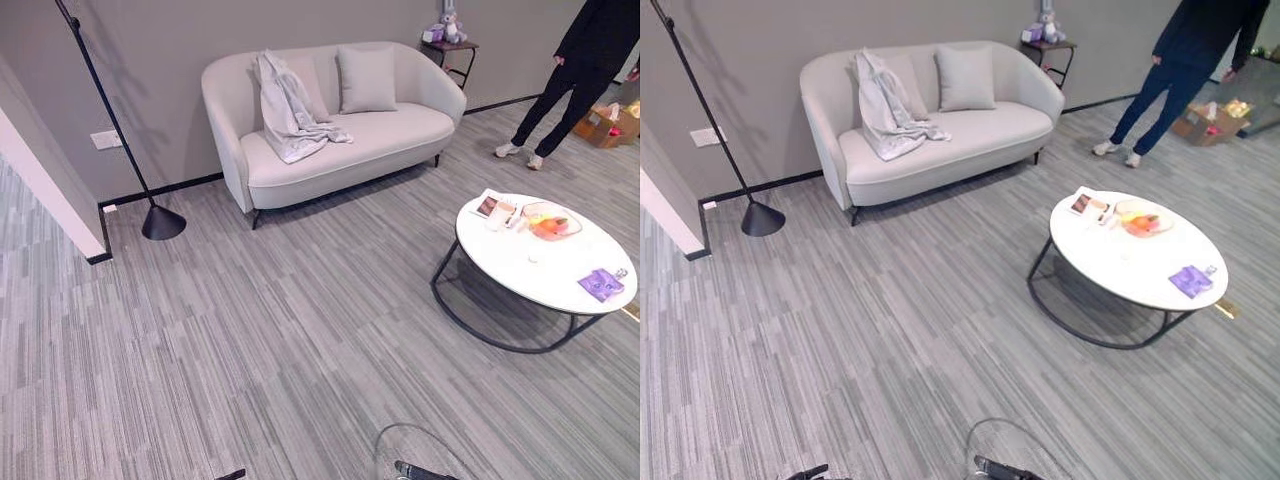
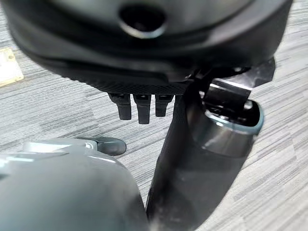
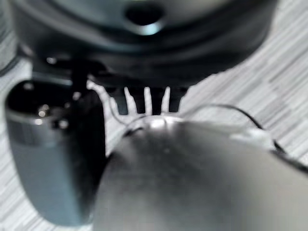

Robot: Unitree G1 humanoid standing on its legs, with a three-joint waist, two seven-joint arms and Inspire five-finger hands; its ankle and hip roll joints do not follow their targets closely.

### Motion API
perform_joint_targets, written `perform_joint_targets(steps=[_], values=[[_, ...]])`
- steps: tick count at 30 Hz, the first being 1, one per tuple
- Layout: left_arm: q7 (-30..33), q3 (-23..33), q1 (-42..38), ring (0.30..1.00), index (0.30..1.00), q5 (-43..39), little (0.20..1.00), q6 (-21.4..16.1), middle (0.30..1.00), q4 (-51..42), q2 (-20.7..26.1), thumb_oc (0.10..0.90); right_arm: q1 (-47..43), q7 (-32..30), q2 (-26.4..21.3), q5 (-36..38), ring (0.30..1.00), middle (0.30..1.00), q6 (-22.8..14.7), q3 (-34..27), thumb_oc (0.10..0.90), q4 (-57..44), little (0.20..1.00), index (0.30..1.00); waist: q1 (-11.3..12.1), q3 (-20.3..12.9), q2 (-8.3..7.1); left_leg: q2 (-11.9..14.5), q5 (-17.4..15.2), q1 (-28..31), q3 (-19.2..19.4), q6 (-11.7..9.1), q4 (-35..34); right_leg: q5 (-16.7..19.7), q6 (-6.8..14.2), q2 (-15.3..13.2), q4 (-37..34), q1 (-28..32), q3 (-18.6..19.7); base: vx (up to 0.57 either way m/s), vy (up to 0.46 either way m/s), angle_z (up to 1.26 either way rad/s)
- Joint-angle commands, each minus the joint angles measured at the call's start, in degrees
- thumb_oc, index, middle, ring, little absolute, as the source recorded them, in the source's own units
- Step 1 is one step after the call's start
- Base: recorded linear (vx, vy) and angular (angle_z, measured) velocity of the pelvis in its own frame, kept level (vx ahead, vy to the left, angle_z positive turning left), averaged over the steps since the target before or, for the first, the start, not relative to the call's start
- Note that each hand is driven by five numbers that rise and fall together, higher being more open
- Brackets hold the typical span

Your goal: Hang the clothes on the sofa on the clothes rack.

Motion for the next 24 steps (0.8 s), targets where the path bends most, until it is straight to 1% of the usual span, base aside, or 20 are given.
perform_joint_targets(steps=[1,2,4,5,7,9,10,11,13,14,15,16,17,18,19,20,21,22,23,24], values=[[-0.1,-1.5,0.3,0.900,0.900,2.5,0.900,0.1,0.900,3.4,-2.6,0.800,1.7,0.7,0.8,0.9,0.900,0.900,1.1,1.8,0.800,3.6,0.900,0.900,0.6,-1.4,0.11,0.6,-8.2,0.0,-3.6,-1.6,2.8,10.6,0.8,0.2,-11.2,0.6,3.0,0.36,-0.205,0.13],[0.1,-1.7,-0.2,0.900,0.900,2.7,0.900,-0.1,0.900,3.3,-2.5,0.800,1.9,1.0,1.1,0.8,0.900,0.900,1.3,1.6,0.800,3.3,0.900,0.900,0.2,-1.3,-0.06,1.2,-9.5,1.4,-4.2,-2.4,3.0,13.1,1.9,-1.8,-14.4,-0.4,3.7,0.40,-0.208,0.09],[0.0,-1.7,-0.2,0.900,0.900,3.1,0.900,-0.1,0.900,3.6,-2.5,0.800,2.3,1.2,1.0,0.2,0.900,0.900,1.5,1.5,0.800,3.3,0.900,0.900,-0.1,-1.6,-0.35,2.1,-10.9,3.5,-4.6,-3.1,2.9,15.2,2.6,-2.7,-15.3,-0.7,3.4,0.46,-0.220,0.30],[0.0,-1.5,0.2,0.900,0.900,3.7,0.900,-0.2,0.900,4.1,-2.3,0.800,3.1,1.4,1.2,-0.3,0.900,0.900,1.5,1.2,0.800,3.6,0.900,0.900,-0.3,-2.5,-1.23,2.6,-12.2,5.8,-5.5,-3.9,2.3,16.2,2.8,-2.7,-15.7,0.6,2.9,0.53,-0.247,0.55],[0.2,-1.5,0.6,0.900,0.900,4.5,0.900,-0.1,0.900,4.2,-2.3,0.800,3.7,1.5,1.2,-0.7,0.900,0.900,1.5,1.3,0.800,3.8,0.900,0.900,-0.8,-3.7,-1.00,5.0,-12.7,7.1,-6.3,-5.1,1.7,16.0,2.5,-1.5,-15.2,1.3,2.5,0.43,-0.266,0.60],[0.6,-2.1,0.7,0.900,0.900,4.4,0.900,-0.1,0.900,3.9,-2.6,0.800,3.8,1.1,1.0,-1.5,0.900,0.900,1.3,2.4,0.800,3.7,0.900,0.900,-1.0,-4.7,-0.25,8.6,-11.7,6.5,-7.0,-6.8,2.3,14.4,1.4,0.9,-14.2,1.1,2.5,0.33,-0.337,0.49],[0.9,-2.5,0.6,0.900,0.900,4.2,0.900,-0.3,0.900,3.6,-2.9,0.800,4.0,0.9,0.9,-2.0,0.900,0.900,1.0,3.6,0.800,3.3,0.900,0.900,-1.0,-5.2,0.64,11.3,-8.3,4.9,-8.2,-8.5,4.3,13.0,0.1,3.3,-14.4,1.5,1.9,0.22,-0.268,0.14],[0.9,-2.5,0.6,0.900,0.900,4.2,0.900,-0.3,0.900,3.6,-2.9,0.800,4.0,0.9,0.9,-2.0,0.900,0.900,1.0,3.6,0.800,3.3,0.900,0.900,-1.1,-5.3,0.72,11.4,-8.3,4.8,-8.3,-8.6,4.3,12.9,0.1,3.3,-14.5,1.5,1.8,0.24,-0.290,0.03],[1.2,-2.5,0.5,0.900,0.900,3.4,0.900,-0.4,0.900,3.3,-3.1,0.800,3.7,0.6,0.7,-2.2,0.900,0.900,0.5,4.7,0.800,2.3,0.900,0.900,-0.9,-6.1,1.48,13.8,-3.4,3.5,-9.6,-10.6,7.2,10.9,-1.8,6.6,-15.6,2.7,0.8,0.29,-0.319,-0.10],[1.4,-2.0,0.3,0.900,0.900,2.3,0.900,-0.3,0.900,3.0,-3.0,0.800,3.3,0.4,0.8,-1.6,0.900,0.900,0.1,5.4,0.800,2.0,0.900,0.900,-0.1,-6.3,1.64,15.2,0.2,1.3,-9.7,-11.9,11.8,8.2,-3.5,9.1,-16.6,4.4,0.0,0.27,-0.296,-0.13],[1.4,-2.0,0.3,0.900,0.900,2.3,0.900,-0.3,0.900,3.0,-3.0,0.800,3.3,0.4,0.8,-1.6,0.900,0.900,0.1,5.4,0.800,2.0,0.900,0.900,-0.2,-6.4,1.62,15.2,0.2,1.3,-9.7,-11.8,11.8,8.2,-3.5,9.0,-16.6,4.4,-0.1,0.38,-0.408,-0.24],[1.8,-2.9,0.1,0.900,0.900,2.4,0.900,-0.3,0.900,2.1,-3.4,0.800,2.9,0.1,1.0,-0.9,0.900,0.900,-0.3,6.2,0.800,1.6,0.900,0.900,0.5,-6.2,1.12,16.3,5.7,-0.7,-9.7,-12.4,19.9,5.2,-6.2,11.8,-17.0,7.3,-0.3,0.33,-0.338,-0.25],[1.9,-3.7,-0.1,0.900,0.900,2.9,0.900,-0.5,0.900,1.4,-3.4,0.800,2.5,-0.1,0.8,-0.8,0.900,0.900,-0.5,6.7,0.800,1.4,0.900,0.900,1.1,-5.3,0.70,16.7,7.4,-2.4,-9.5,-11.8,24.8,3.9,-7.2,12.8,-17.0,9.0,-0.1,0.33,-0.337,-0.24],[1.9,-3.7,-0.2,0.900,0.900,2.9,0.900,-0.5,0.900,1.4,-3.4,0.800,2.5,-0.1,0.9,-0.8,0.900,0.900,-0.5,6.7,0.800,1.4,0.900,0.900,1.0,-5.4,0.49,16.5,7.6,-2.6,-9.6,-11.8,24.8,4.0,-7.1,12.5,-17.0,8.9,-0.3,0.14,-0.187,-0.06],[2.0,-4.3,-0.5,0.900,0.900,3.2,0.900,-0.5,0.900,0.9,-3.3,0.800,2.2,-0.3,0.7,-0.5,0.900,0.900,-0.7,6.9,0.800,1.2,0.900,0.900,1.3,-4.6,-0.17,16.3,9.0,-4.3,-9.6,-11.0,29.3,3.4,-7.7,12.9,-17.0,10.1,-0.3,0.22,-0.267,0.04],[2.4,-5.5,-1.2,0.900,0.900,3.6,0.900,-1.0,0.900,-0.3,-2.8,0.800,1.2,-0.6,-0.1,-0.5,0.900,0.900,-0.7,7.4,0.800,1.2,0.900,0.900,2.3,-2.7,-1.72,16.3,9.1,-7.1,-7.1,-8.6,33.5,2.7,-8.8,13.3,-17.0,12.4,0.7,0.27,-0.302,0.06],[2.4,-5.7,-1.4,0.900,0.900,3.2,0.900,-1.0,0.900,-0.6,-2.8,0.800,0.8,-0.7,-0.4,-0.4,0.900,0.900,-0.6,7.5,0.800,1.4,0.900,0.900,3.1,-1.9,-2.07,14.9,6.5,-9.3,-6.7,-7.7,35.5,2.3,-8.8,13.2,-17.0,13.0,1.5,0.29,-0.271,-0.19],[2.6,-5.2,-1.7,0.900,0.900,2.1,0.900,-1.1,0.900,-1.0,-2.7,0.800,0.6,-1.0,-0.6,-0.3,0.900,0.900,-0.6,7.5,0.800,1.6,0.900,0.900,4.2,-1.0,-2.51,11.6,3.0,-13.3,-6.8,-7.0,37.4,1.6,-8.8,13.1,-17.0,13.9,2.4,0.28,-0.109,-0.37],[2.7,-3.7,-1.8,0.900,0.900,-0.8,0.900,-1.4,0.900,-1.0,-2.2,0.800,0.5,-0.7,-0.5,-0.1,0.900,0.900,-0.6,7.6,0.800,1.7,0.900,0.900,5.8,-0.6,-2.96,6.7,-0.5,-19.7,-5.4,-5.9,33.2,0.1,-8.5,13.6,-17.0,15.3,3.7,0.31,-0.070,-0.48],[2.7,-3.1,-1.8,0.900,0.900,-1.3,0.900,-1.5,0.900,-0.7,-2.1,0.800,0.6,-0.7,-0.4,0.1,0.900,0.900,-0.7,7.7,0.800,1.7,0.900,0.900,6.2,-0.4,-2.74,5.8,-1.3,-20.6,-4.5,-5.6,29.8,-0.7,-8.4,13.9,-17.0,15.9,4.0,0.35,-0.002,-0.05]])
